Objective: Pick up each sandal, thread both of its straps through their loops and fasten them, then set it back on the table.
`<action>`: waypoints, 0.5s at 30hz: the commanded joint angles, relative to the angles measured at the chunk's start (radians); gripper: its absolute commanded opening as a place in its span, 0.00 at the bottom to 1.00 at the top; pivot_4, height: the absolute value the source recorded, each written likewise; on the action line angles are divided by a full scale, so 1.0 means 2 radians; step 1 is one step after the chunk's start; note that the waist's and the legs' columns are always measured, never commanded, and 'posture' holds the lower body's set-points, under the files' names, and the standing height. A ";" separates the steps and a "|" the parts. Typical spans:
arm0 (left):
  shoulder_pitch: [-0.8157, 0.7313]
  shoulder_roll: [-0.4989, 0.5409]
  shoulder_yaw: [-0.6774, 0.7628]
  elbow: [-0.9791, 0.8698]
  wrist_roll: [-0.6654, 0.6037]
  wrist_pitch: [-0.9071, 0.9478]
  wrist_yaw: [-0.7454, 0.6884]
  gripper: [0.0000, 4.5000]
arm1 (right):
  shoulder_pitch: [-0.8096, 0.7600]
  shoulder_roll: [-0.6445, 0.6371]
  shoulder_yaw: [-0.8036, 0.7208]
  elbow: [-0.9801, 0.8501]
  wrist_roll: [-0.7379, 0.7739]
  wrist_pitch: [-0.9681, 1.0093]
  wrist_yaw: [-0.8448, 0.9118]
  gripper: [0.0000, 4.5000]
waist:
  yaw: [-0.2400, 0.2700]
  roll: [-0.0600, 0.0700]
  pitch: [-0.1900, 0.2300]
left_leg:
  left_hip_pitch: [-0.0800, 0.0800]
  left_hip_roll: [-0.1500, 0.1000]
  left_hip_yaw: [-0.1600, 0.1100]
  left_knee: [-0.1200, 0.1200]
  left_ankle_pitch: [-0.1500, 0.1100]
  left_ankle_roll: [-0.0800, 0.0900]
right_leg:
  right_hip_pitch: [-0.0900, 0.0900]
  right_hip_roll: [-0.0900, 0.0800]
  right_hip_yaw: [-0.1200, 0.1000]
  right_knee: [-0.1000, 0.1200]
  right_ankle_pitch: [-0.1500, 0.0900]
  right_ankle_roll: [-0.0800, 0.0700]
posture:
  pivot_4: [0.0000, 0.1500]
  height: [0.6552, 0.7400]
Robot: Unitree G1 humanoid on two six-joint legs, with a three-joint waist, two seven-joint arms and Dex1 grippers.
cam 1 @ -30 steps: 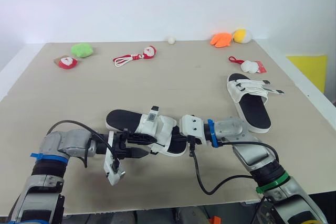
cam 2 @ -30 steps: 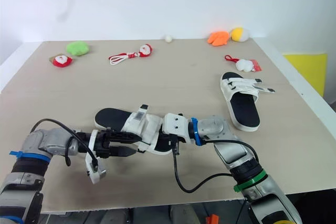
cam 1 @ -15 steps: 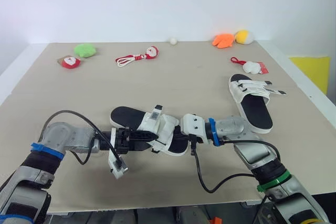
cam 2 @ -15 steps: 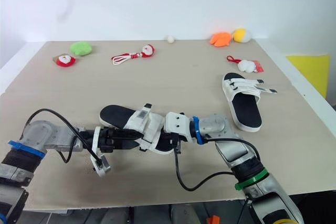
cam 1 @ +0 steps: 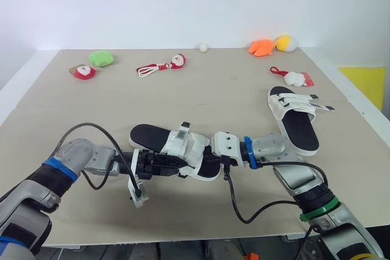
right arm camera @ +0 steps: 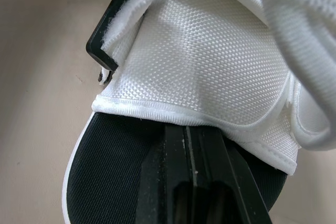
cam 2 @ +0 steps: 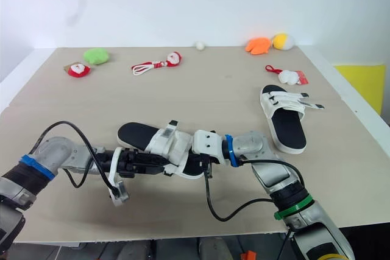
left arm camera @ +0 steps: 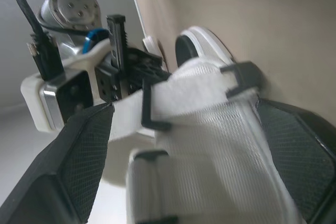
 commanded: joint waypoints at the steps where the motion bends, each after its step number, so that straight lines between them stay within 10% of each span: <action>1: -0.010 -0.005 -0.018 -0.012 -0.015 0.007 0.012 0.99 | 0.020 -0.008 0.024 0.023 -0.029 0.023 -0.001 0.00 | 0.000 0.000 0.000 | 0.000 0.000 0.000 0.000 0.000 0.000 | 0.000 0.000 0.000 0.000 0.000 0.000 | 1.00 1.00; 10: -0.020 -0.003 -0.040 -0.013 -0.029 0.004 0.015 0.99 | 0.022 -0.008 0.024 0.020 -0.029 0.025 -0.003 0.00 | 0.003 0.000 0.000 | 0.000 0.000 0.000 0.000 0.000 0.000 | 0.000 0.000 0.000 0.000 0.000 0.000 | 1.00 1.00; 15: -0.018 0.005 -0.057 -0.024 -0.036 -0.019 0.013 0.61 | 0.022 -0.009 0.024 0.019 -0.029 0.025 -0.003 0.00 | 0.003 -0.001 0.000 | 0.000 0.000 0.000 -0.001 0.000 0.000 | 0.000 0.000 0.000 0.000 0.000 0.000 | 1.00 1.00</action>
